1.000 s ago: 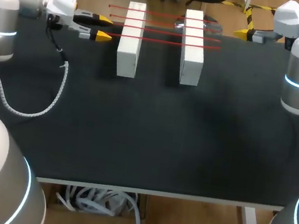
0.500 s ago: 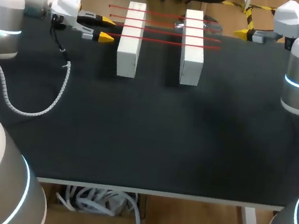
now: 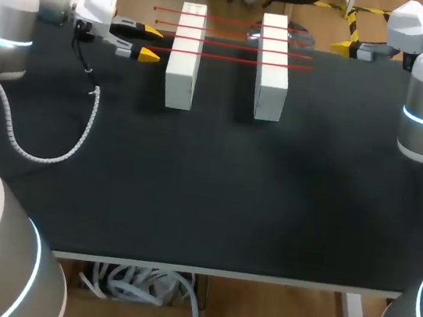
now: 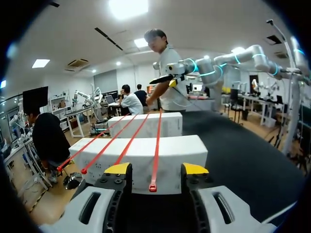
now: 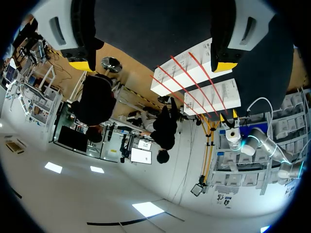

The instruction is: Grab the tape and strap the tape.

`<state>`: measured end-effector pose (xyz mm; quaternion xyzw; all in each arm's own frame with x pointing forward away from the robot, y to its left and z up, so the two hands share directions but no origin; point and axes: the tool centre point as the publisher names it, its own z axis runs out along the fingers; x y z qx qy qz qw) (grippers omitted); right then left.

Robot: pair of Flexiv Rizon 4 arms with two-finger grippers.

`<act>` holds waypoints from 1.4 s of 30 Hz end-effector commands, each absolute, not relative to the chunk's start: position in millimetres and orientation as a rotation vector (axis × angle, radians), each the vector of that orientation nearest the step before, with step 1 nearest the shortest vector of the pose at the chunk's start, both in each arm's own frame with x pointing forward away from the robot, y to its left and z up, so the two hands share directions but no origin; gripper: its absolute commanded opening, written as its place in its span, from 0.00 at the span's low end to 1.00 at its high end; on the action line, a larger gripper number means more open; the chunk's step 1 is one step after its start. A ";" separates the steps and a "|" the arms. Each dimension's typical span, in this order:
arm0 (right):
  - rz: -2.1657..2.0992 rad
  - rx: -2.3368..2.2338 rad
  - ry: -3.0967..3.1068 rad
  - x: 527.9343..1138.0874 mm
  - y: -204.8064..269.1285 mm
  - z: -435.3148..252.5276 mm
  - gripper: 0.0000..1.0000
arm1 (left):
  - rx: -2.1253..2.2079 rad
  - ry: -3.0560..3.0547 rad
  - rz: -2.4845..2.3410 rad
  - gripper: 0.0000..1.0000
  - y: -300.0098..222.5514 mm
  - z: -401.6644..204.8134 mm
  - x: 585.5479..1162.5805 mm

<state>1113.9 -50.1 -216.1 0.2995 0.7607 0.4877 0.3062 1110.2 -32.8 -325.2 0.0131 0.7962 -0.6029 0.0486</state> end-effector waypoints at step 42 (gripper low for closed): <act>1.291 0.793 2.013 1113.8 -50.0 -216.1 1.00 | 0.072 2.494 -1.873 0.00 -23.3 -327.2 1106.6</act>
